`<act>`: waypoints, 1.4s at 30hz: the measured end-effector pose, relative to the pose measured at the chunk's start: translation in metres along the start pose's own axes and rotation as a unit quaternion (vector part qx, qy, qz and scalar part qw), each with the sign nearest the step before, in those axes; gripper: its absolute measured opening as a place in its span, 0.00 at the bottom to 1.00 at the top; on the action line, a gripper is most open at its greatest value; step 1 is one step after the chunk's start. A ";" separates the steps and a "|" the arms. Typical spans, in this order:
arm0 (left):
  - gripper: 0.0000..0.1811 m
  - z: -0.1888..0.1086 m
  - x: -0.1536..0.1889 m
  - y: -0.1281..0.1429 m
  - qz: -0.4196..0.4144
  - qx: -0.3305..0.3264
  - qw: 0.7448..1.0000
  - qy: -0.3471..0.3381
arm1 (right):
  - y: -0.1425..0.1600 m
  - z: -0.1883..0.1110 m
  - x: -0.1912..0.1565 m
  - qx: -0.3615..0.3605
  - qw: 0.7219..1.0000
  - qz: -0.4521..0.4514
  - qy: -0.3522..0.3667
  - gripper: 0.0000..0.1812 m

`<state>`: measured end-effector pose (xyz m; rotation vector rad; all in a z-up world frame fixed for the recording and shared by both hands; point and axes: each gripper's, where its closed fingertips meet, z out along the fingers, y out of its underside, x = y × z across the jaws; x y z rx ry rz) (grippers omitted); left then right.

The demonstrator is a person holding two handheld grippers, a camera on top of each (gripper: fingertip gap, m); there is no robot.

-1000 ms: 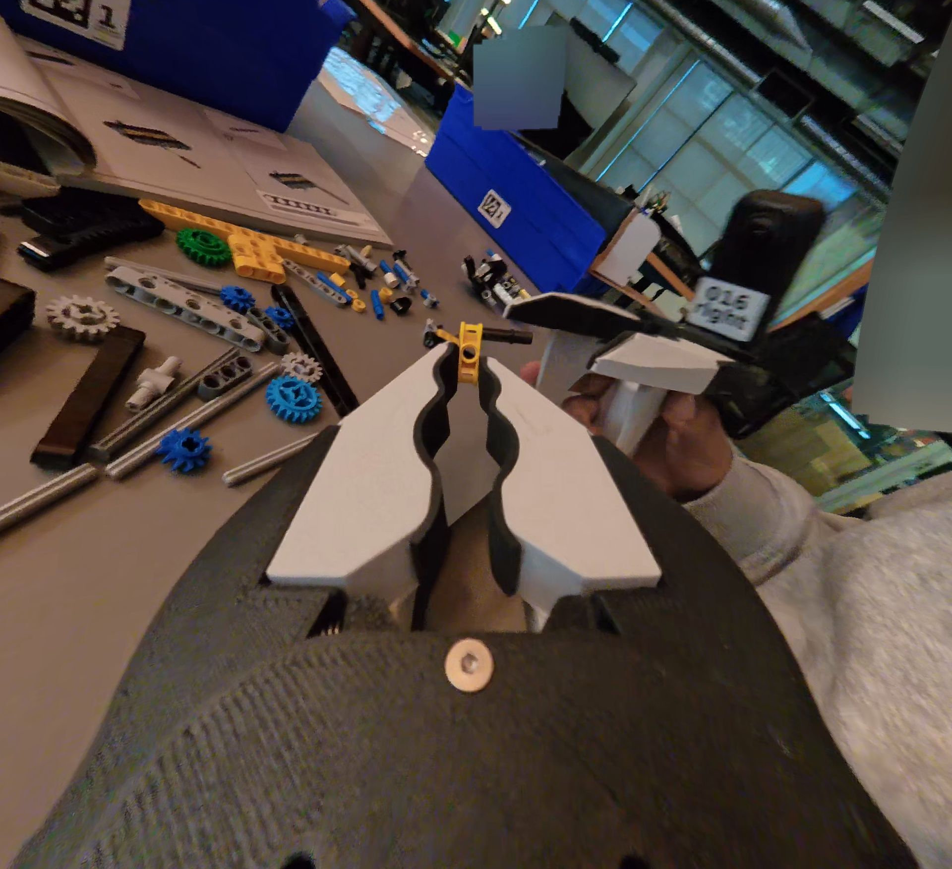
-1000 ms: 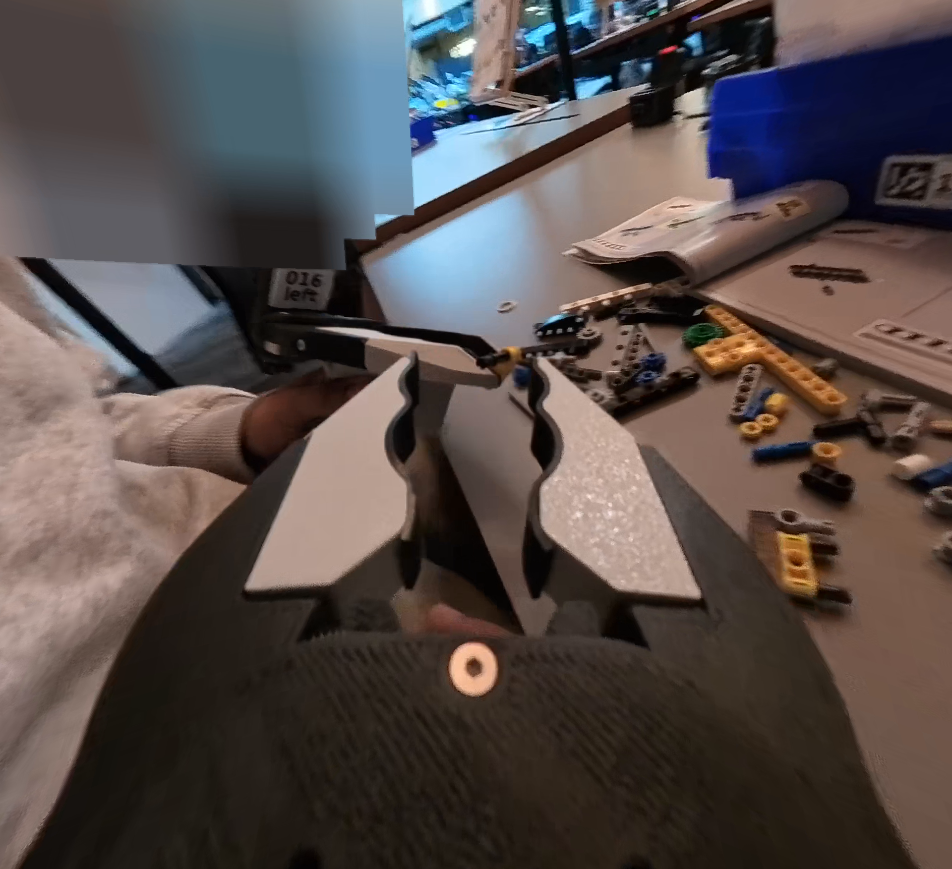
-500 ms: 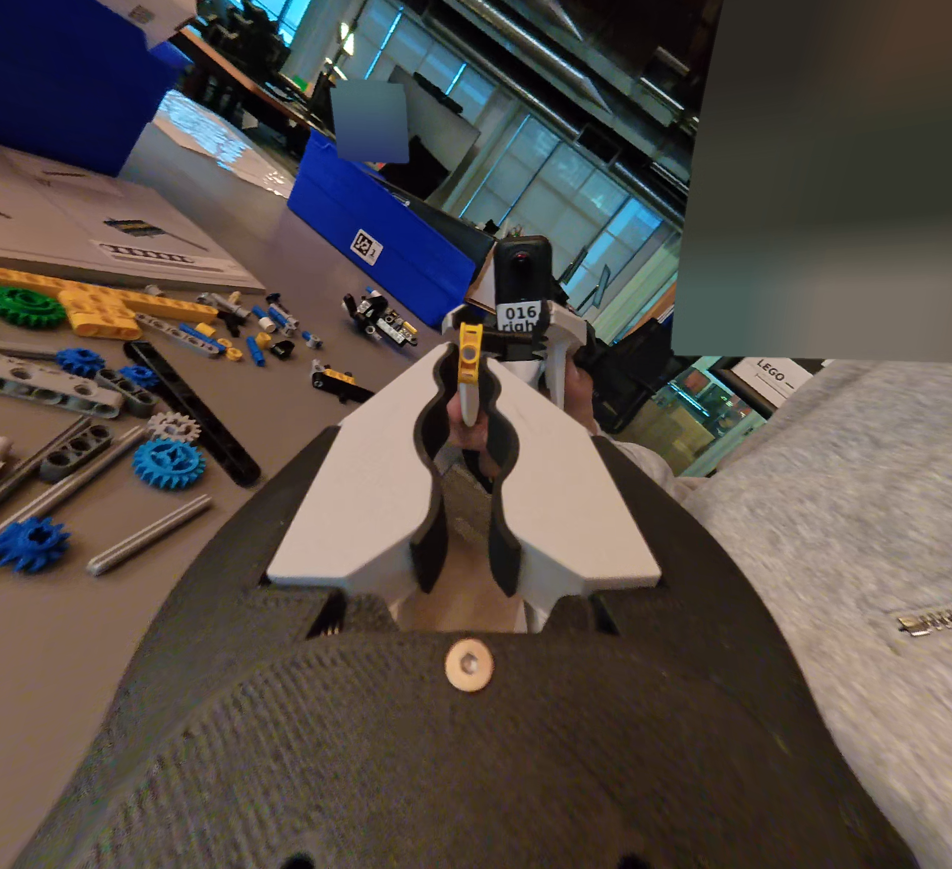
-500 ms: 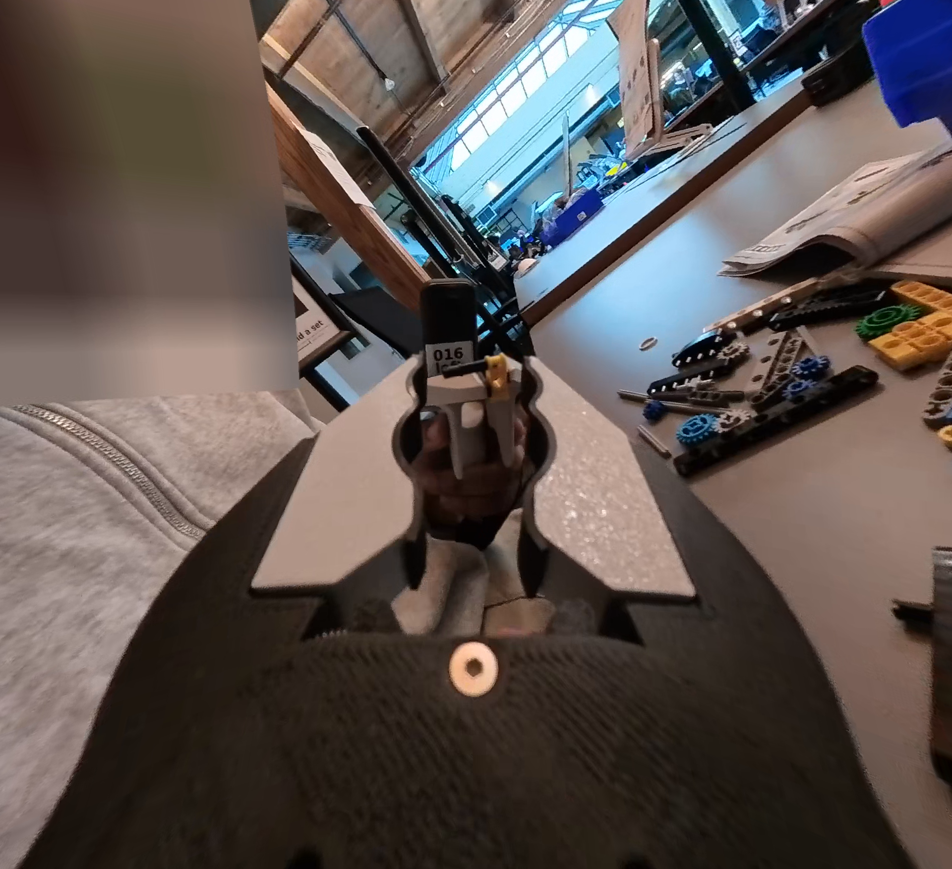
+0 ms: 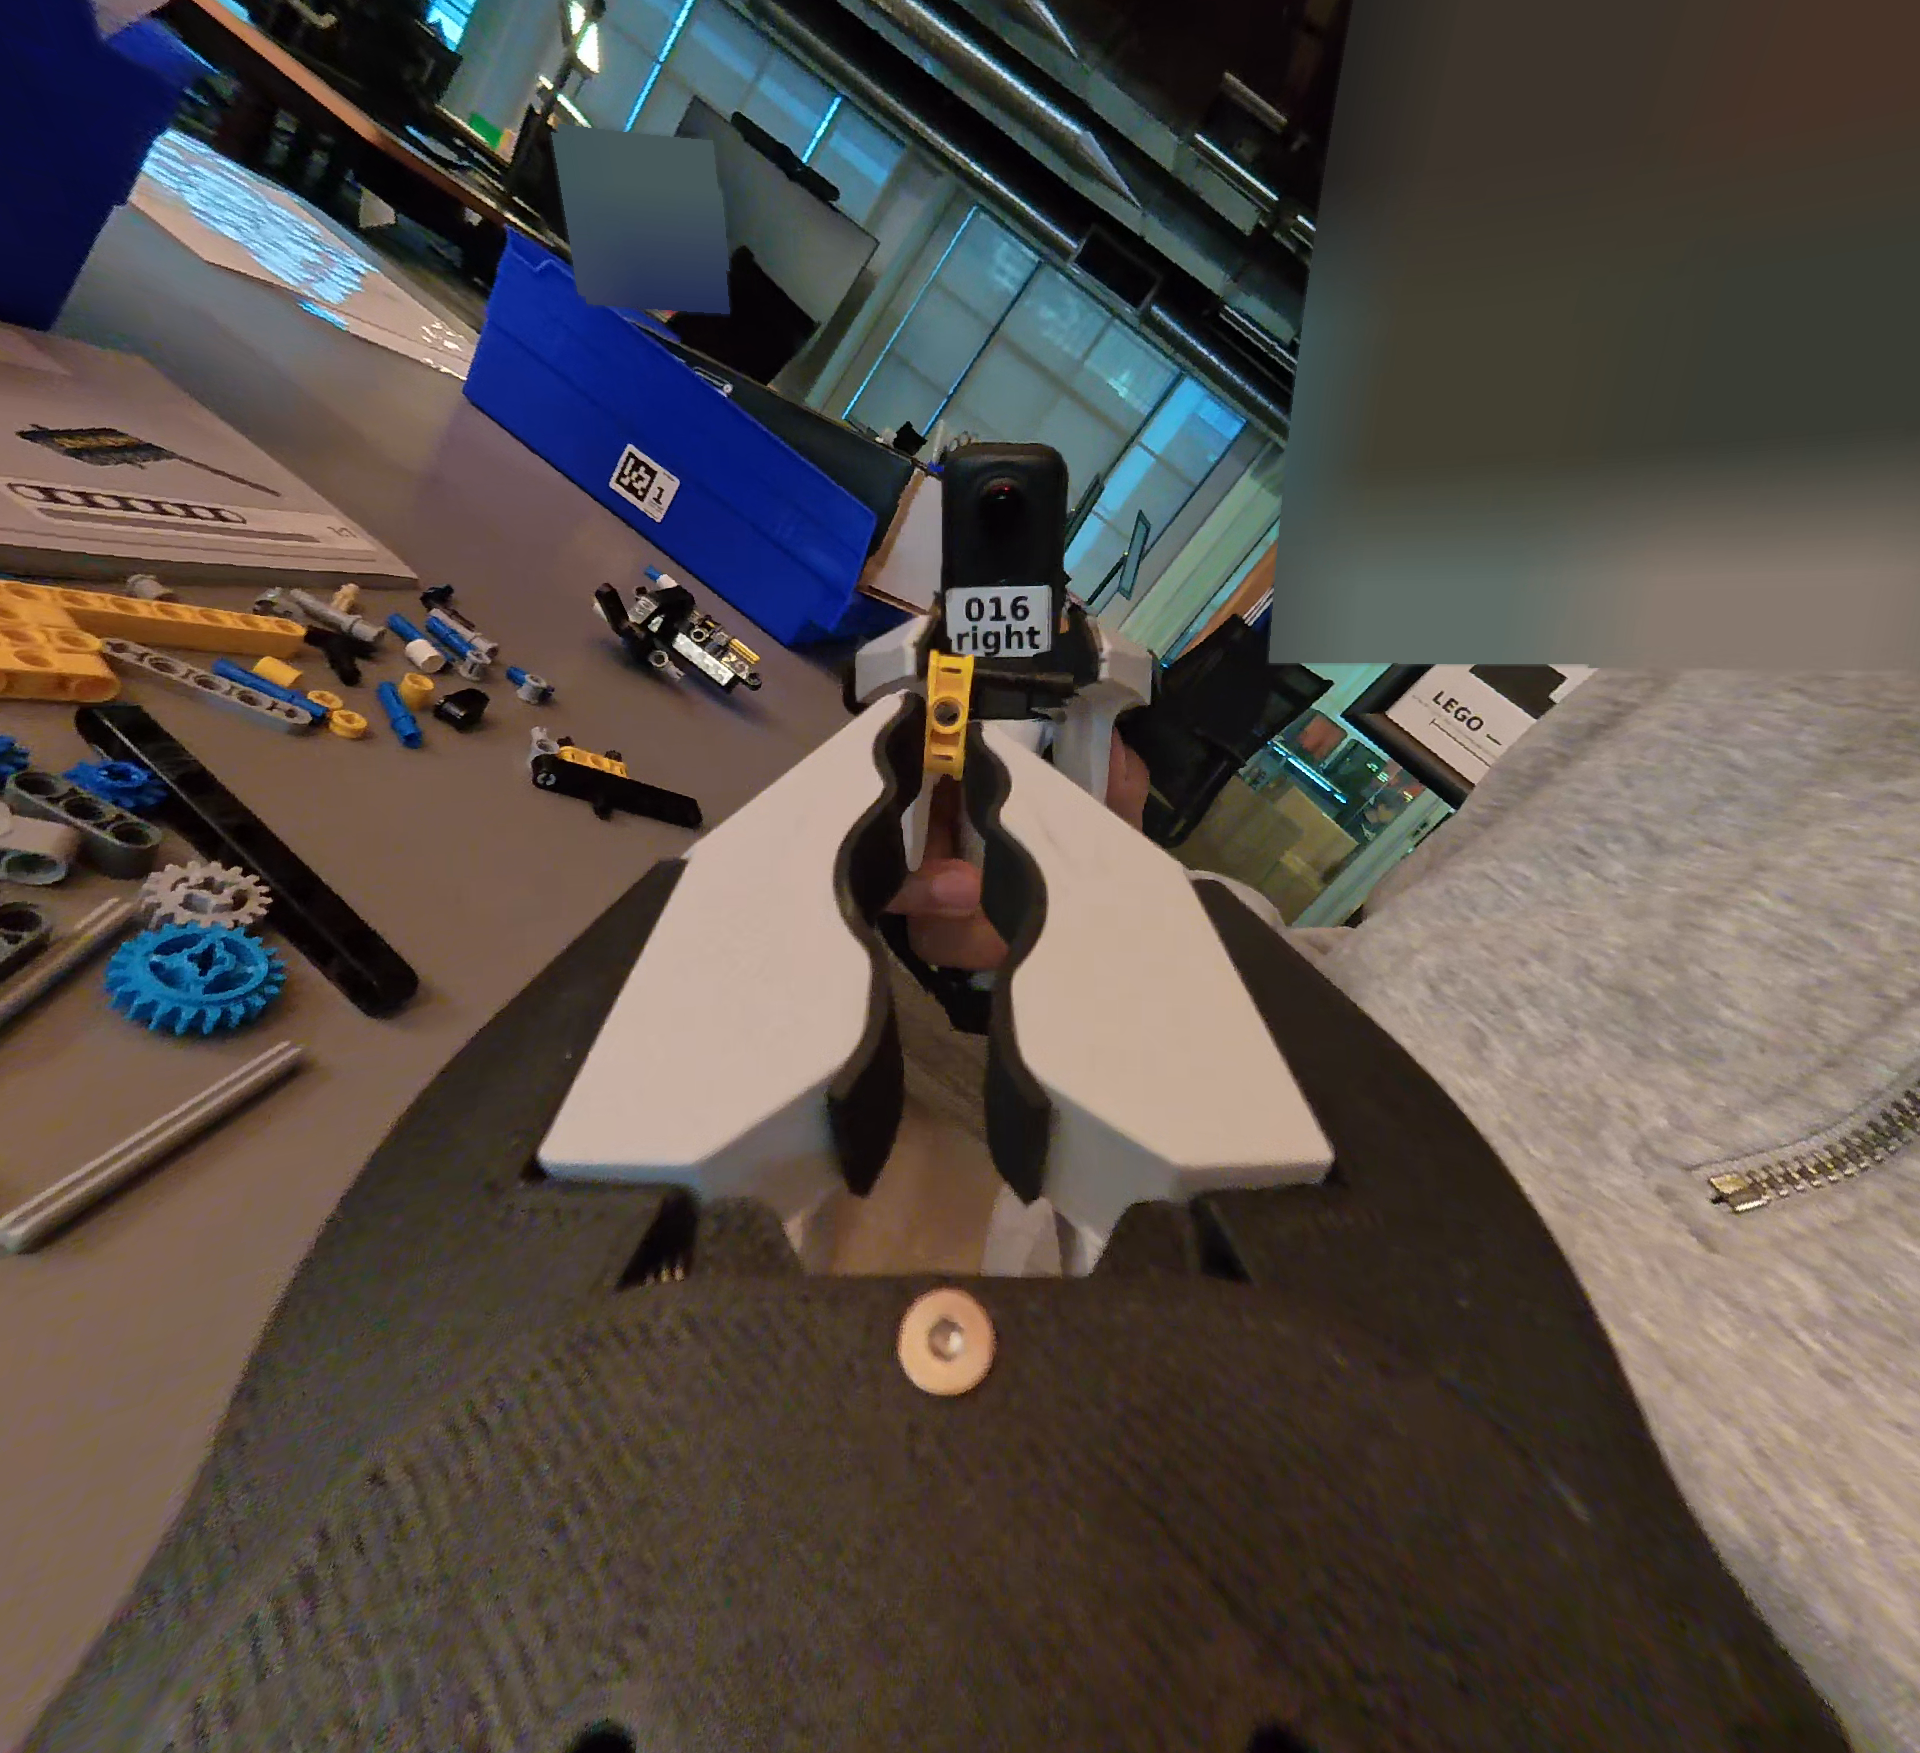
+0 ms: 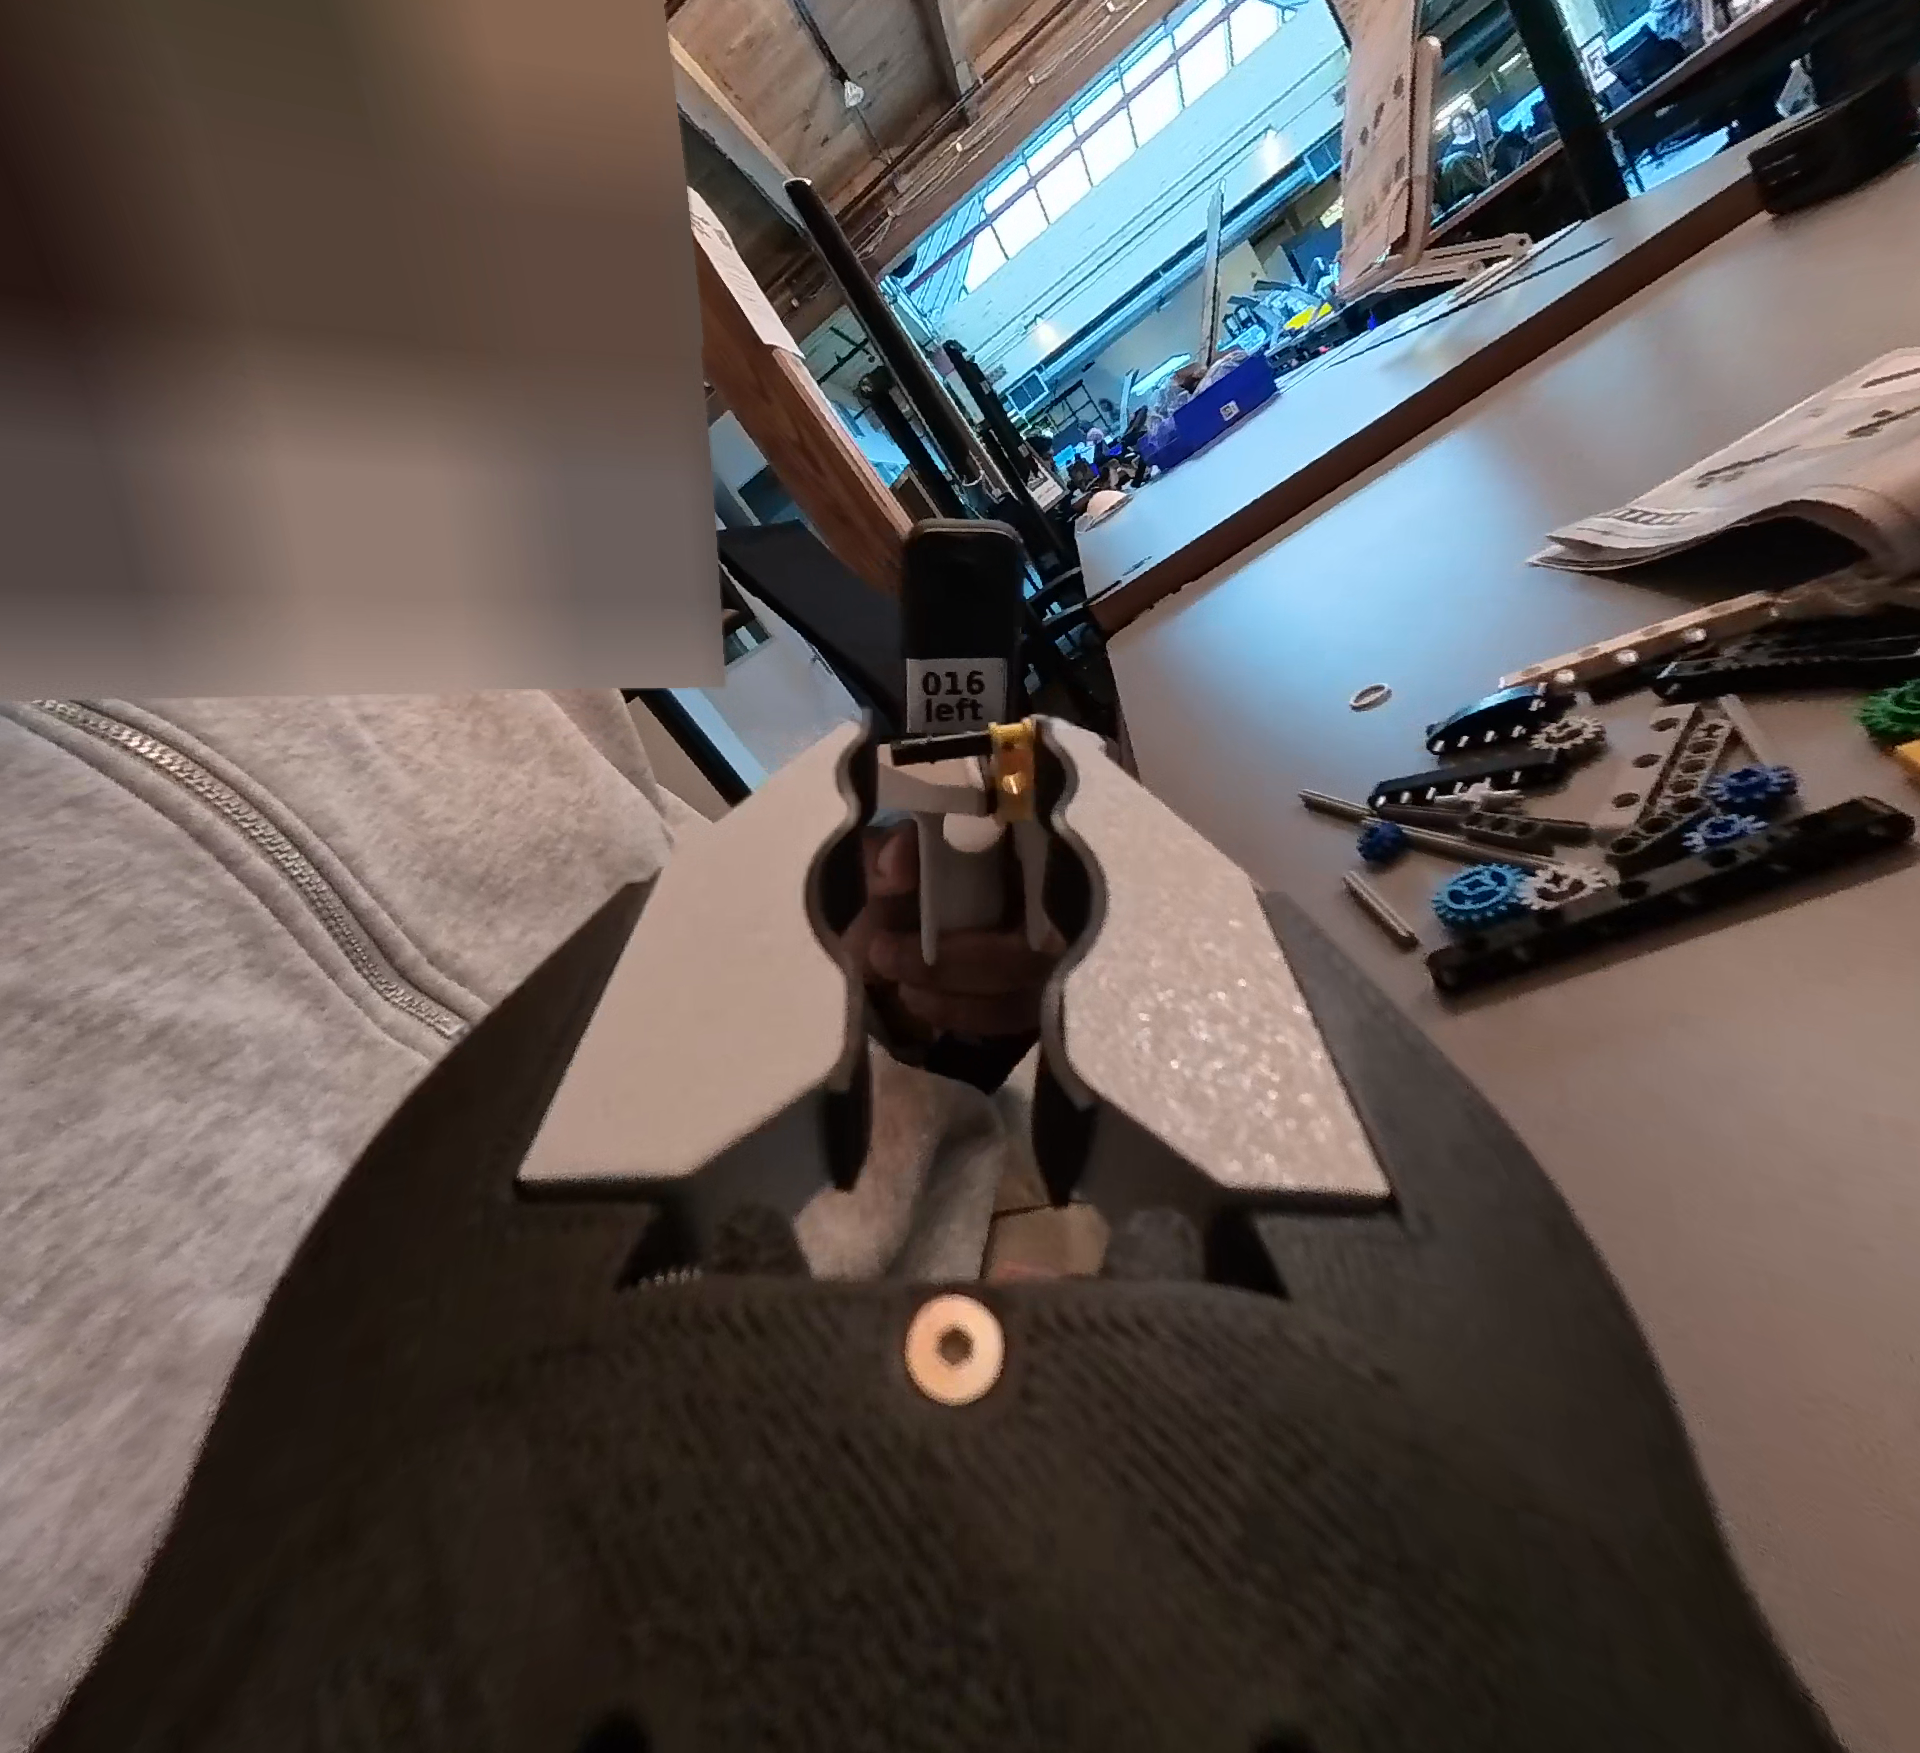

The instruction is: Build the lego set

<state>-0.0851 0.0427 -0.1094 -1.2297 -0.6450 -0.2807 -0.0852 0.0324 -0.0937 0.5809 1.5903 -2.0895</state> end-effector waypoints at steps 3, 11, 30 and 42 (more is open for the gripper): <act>0.03 0.000 0.002 0.000 0.001 0.000 1.000 0.004 | 0.001 0.000 -0.001 -0.005 1.000 -0.009 0.003 0.14; 0.03 0.001 0.002 0.001 0.009 -0.004 1.000 0.001 | 0.002 0.000 -0.002 -0.014 1.000 -0.025 0.009 0.14; 0.04 -0.004 0.027 -0.008 0.090 0.008 0.995 0.050 | 0.002 0.004 -0.028 -0.019 0.992 -0.122 -0.022 0.13; 0.03 -0.006 0.048 -0.009 0.185 0.002 0.980 0.068 | 0.002 0.006 -0.049 0.000 0.982 -0.184 -0.051 0.14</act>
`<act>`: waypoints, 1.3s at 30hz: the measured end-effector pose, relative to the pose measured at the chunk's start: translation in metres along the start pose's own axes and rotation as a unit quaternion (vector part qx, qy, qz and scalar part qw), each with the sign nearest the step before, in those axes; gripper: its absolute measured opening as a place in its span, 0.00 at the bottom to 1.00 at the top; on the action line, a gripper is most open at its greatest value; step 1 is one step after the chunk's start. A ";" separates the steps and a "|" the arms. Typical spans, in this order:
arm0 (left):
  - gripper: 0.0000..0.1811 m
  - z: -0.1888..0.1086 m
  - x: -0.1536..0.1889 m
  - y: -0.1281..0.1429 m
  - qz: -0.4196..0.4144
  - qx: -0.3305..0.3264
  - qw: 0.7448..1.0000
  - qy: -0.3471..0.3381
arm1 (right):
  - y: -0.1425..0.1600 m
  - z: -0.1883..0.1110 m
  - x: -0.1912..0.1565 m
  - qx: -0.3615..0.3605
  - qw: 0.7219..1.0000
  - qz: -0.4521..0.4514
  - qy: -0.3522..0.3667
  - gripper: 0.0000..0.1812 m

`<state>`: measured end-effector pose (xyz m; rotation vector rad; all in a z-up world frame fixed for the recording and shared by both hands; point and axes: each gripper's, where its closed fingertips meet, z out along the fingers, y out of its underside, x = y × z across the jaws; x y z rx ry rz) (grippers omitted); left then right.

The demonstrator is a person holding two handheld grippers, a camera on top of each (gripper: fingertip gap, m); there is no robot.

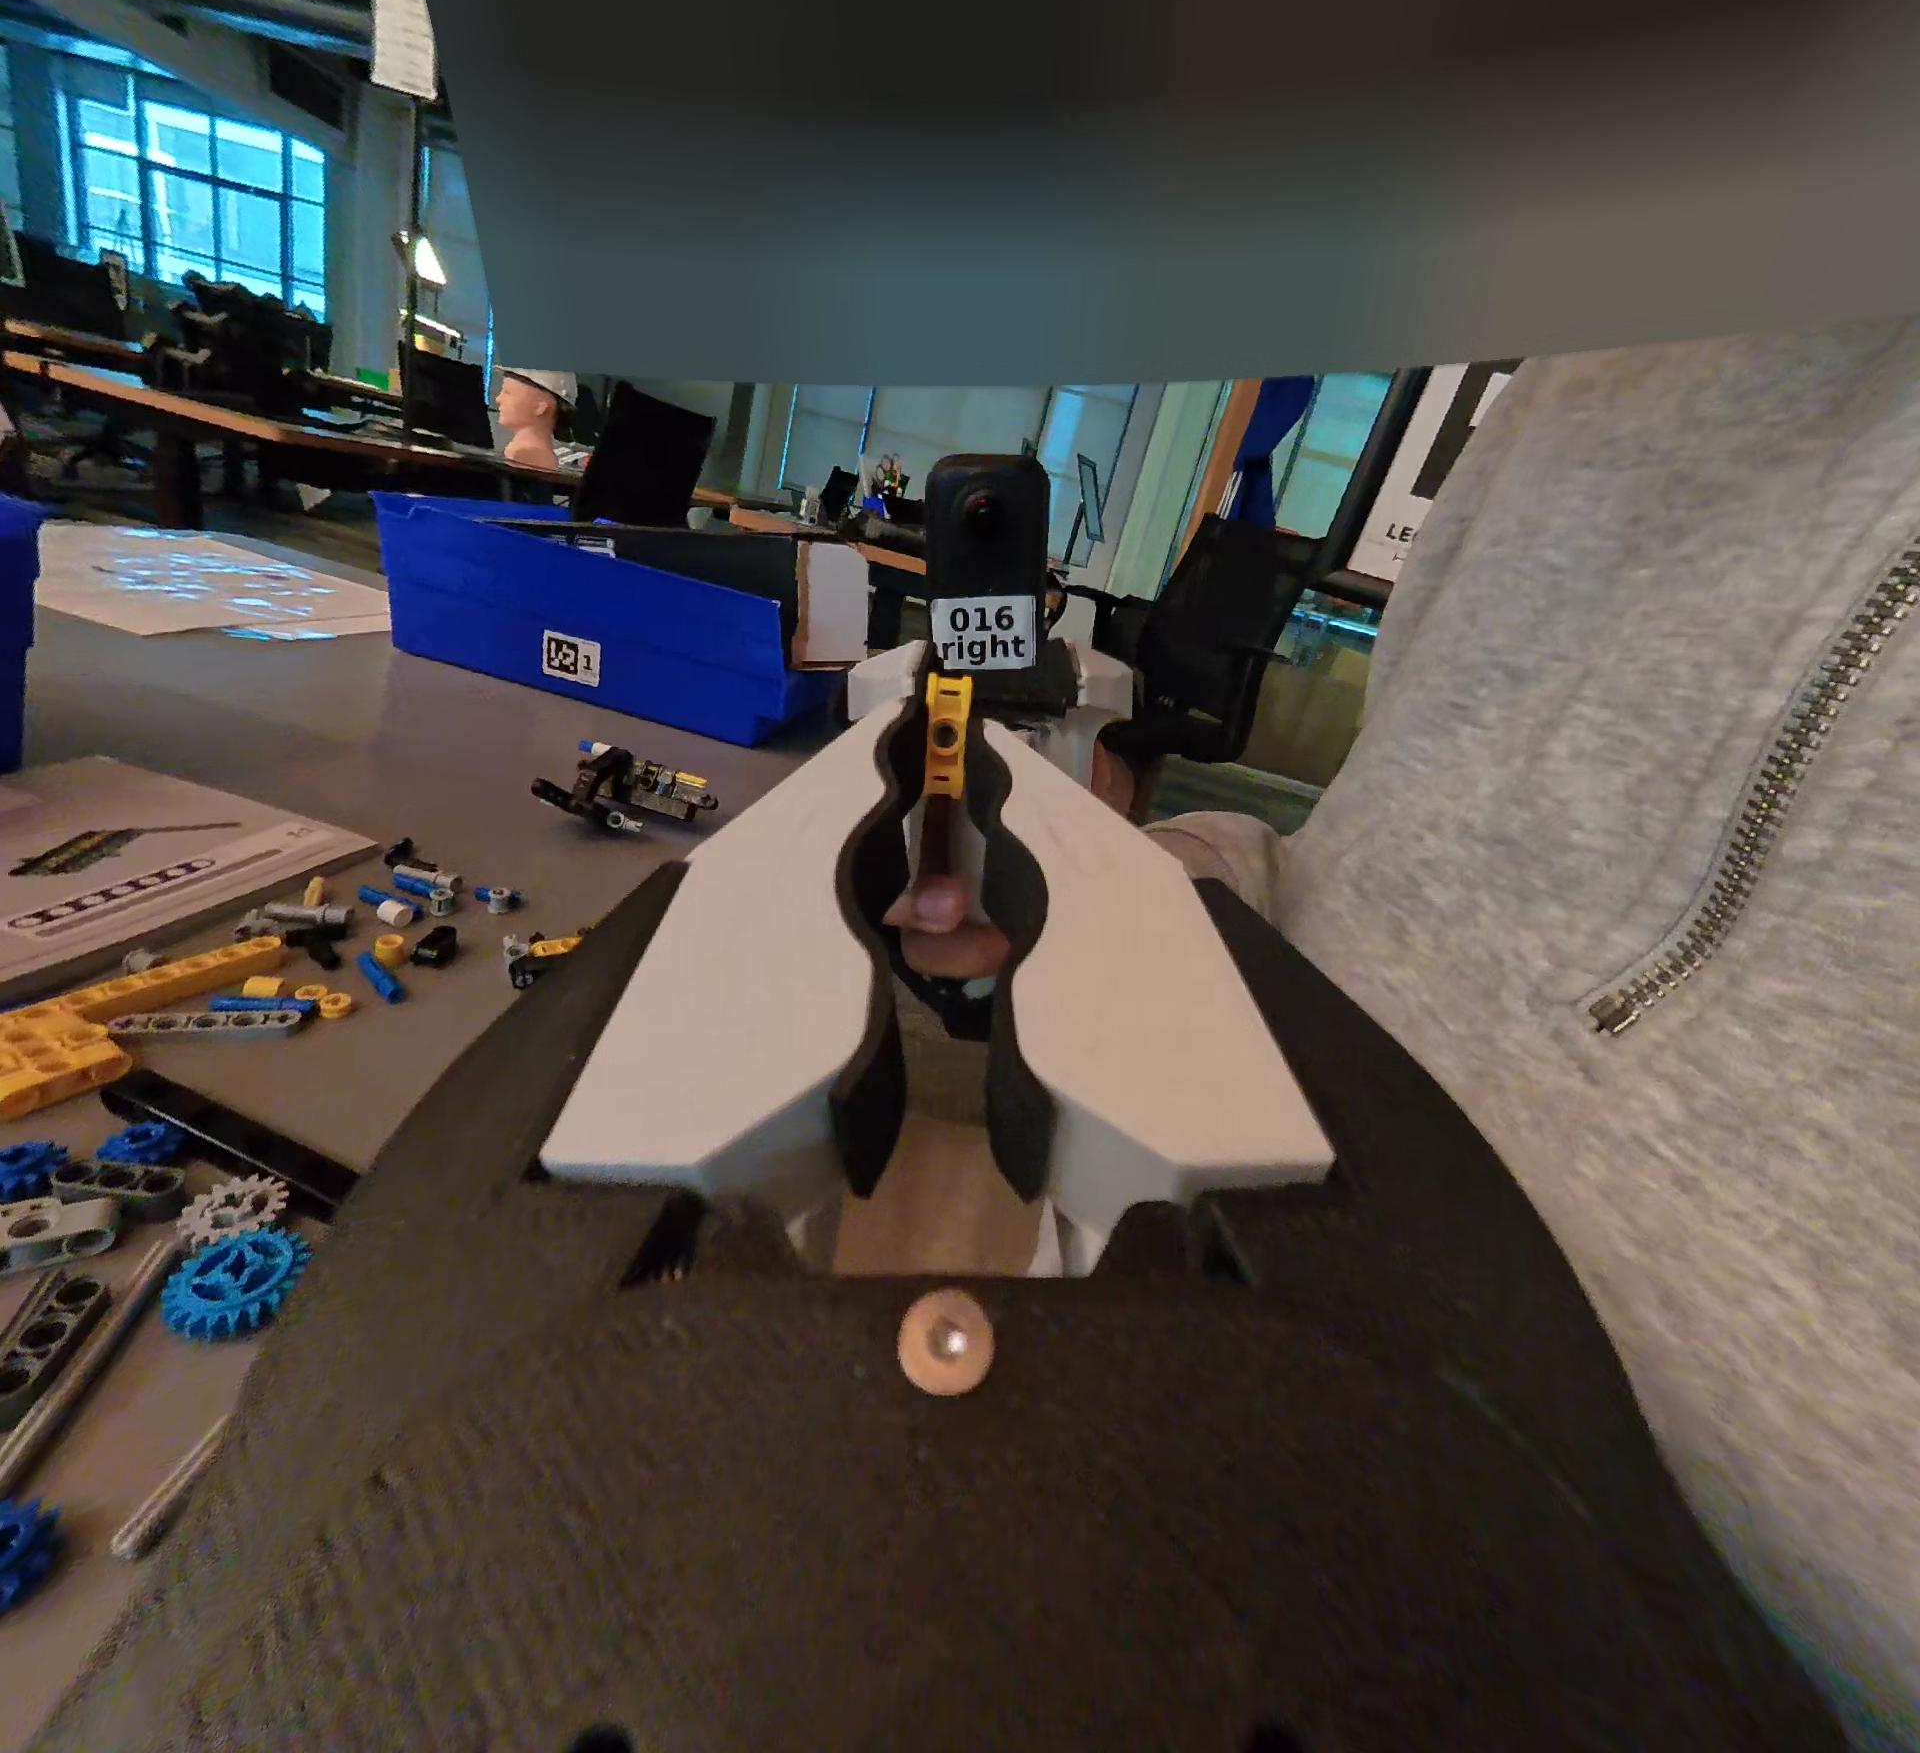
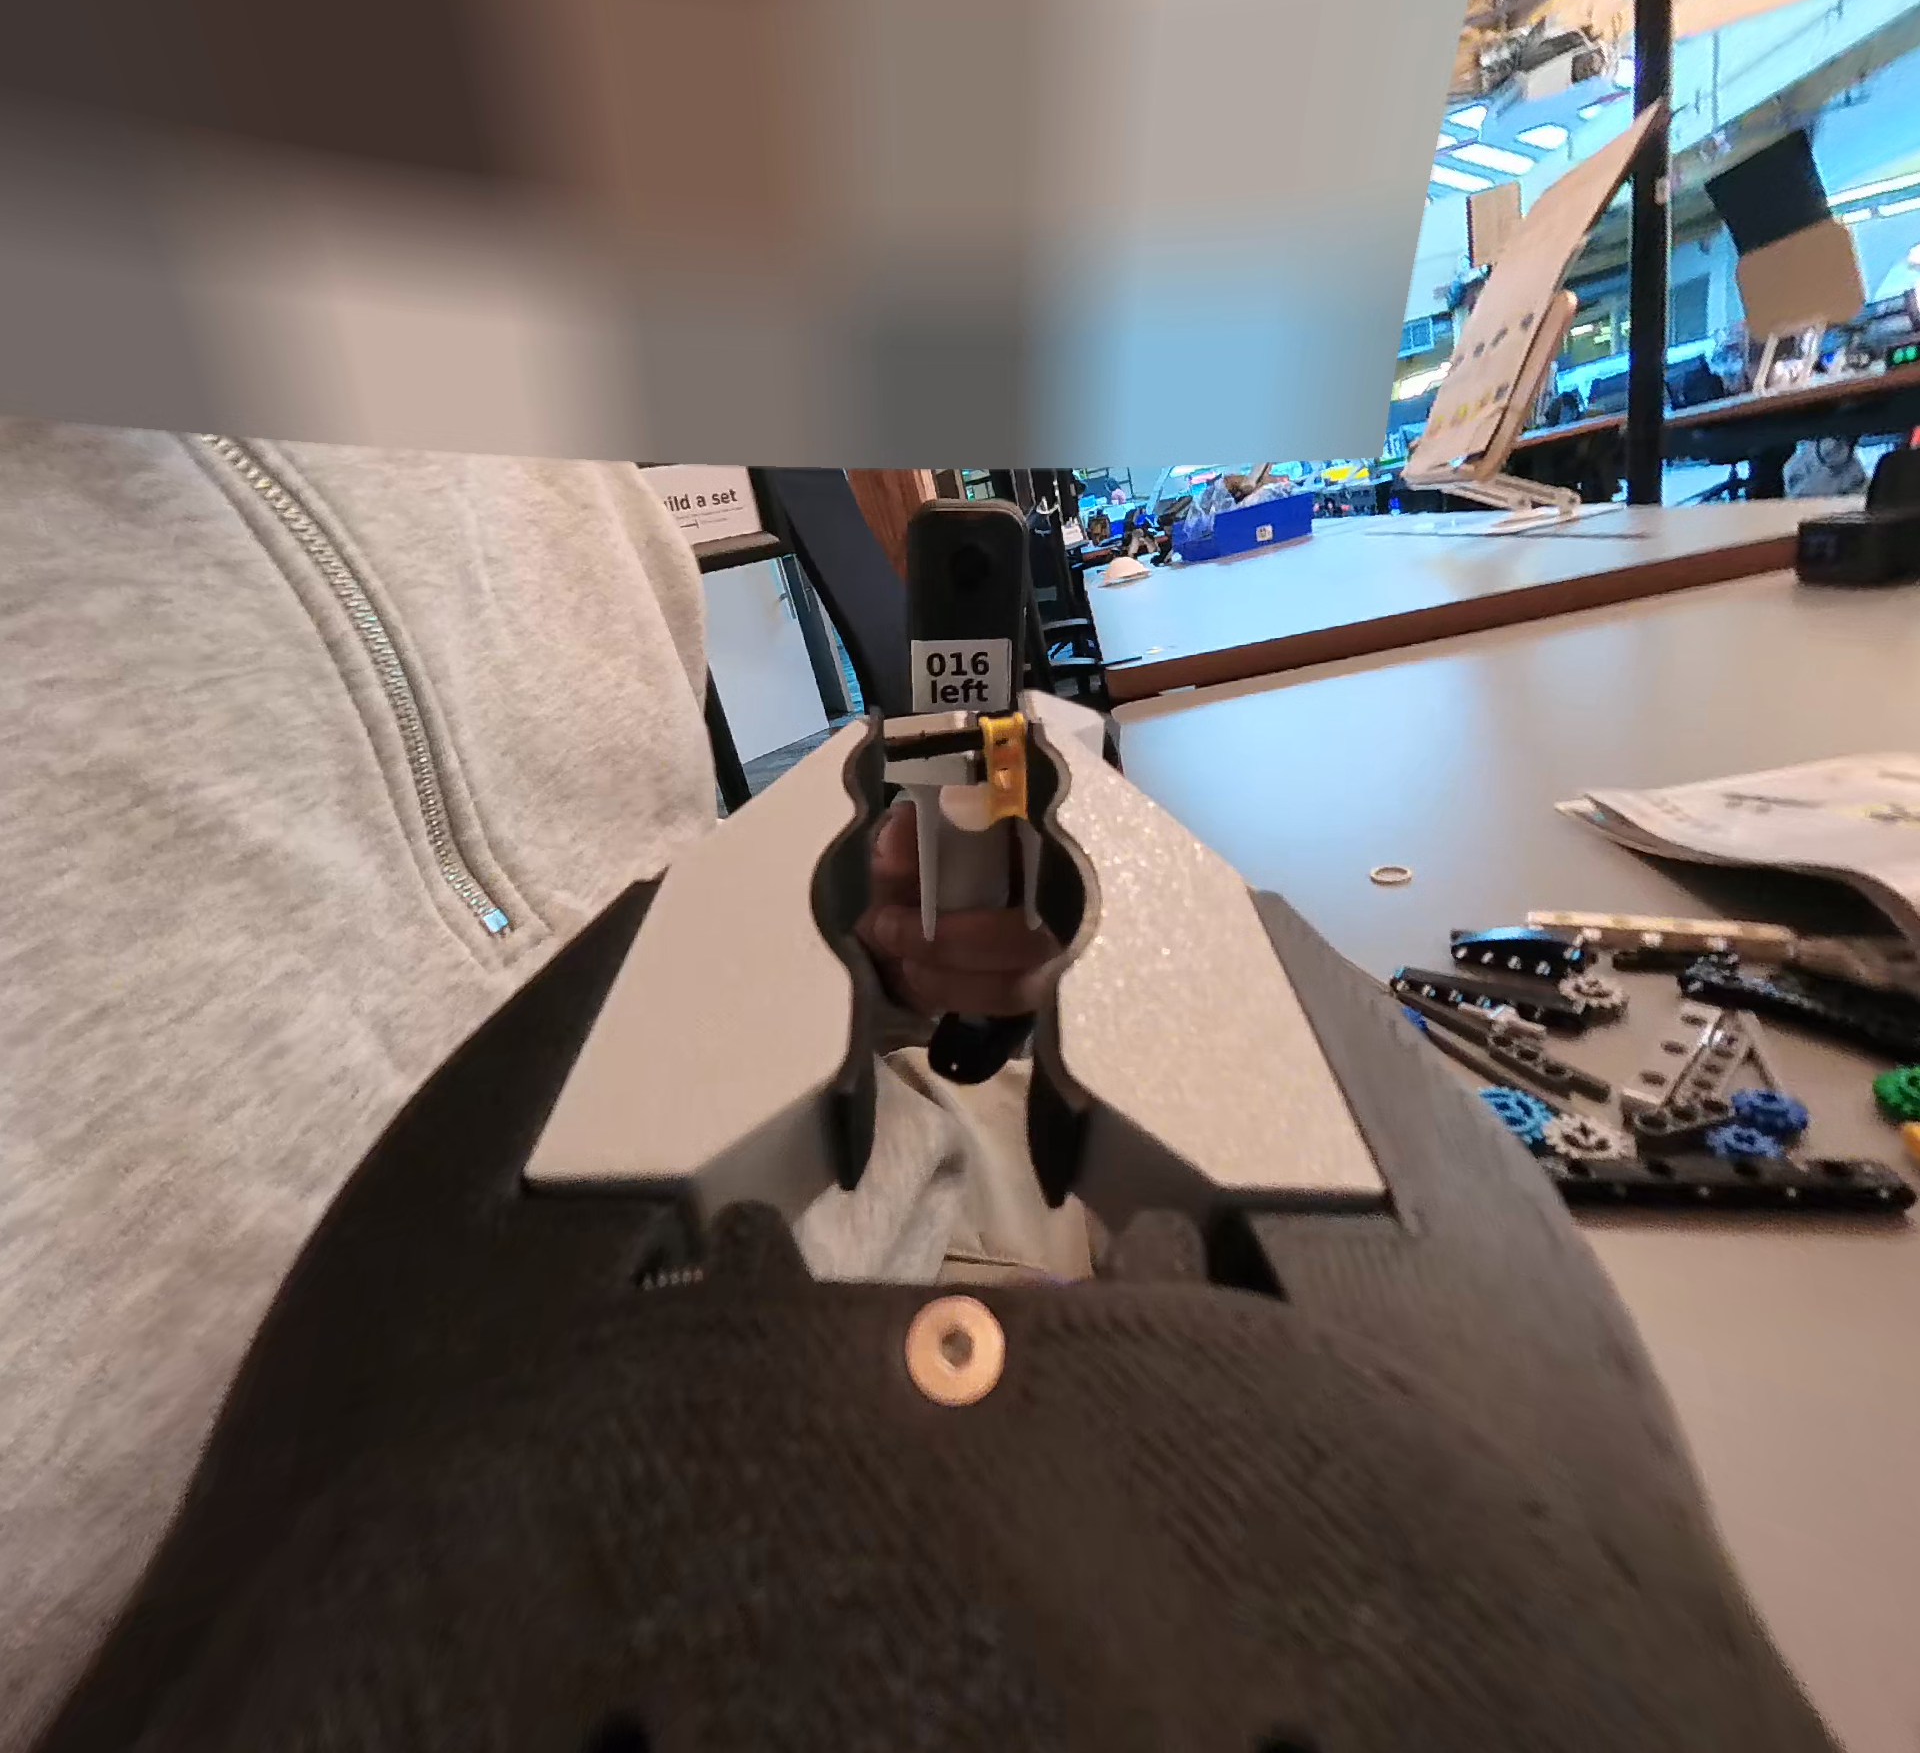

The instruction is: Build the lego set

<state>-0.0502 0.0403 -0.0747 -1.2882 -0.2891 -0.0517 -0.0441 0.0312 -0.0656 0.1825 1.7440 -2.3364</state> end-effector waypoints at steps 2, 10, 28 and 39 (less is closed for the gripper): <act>0.03 0.000 0.001 -0.001 0.004 0.000 1.000 0.003 | 0.000 0.000 -0.002 0.000 1.000 -0.007 -0.001 0.13; 0.03 0.000 0.006 -0.004 0.019 0.000 1.000 0.007 | -0.003 0.001 -0.007 -0.001 1.000 -0.031 -0.001 0.14; 0.03 0.000 0.011 -0.004 0.053 -0.013 0.999 0.005 | -0.003 0.002 -0.013 -0.013 0.997 -0.073 -0.003 0.13; 0.03 0.001 0.012 -0.003 0.057 -0.016 0.998 0.003 | -0.003 0.001 -0.013 -0.021 0.997 -0.074 0.000 0.10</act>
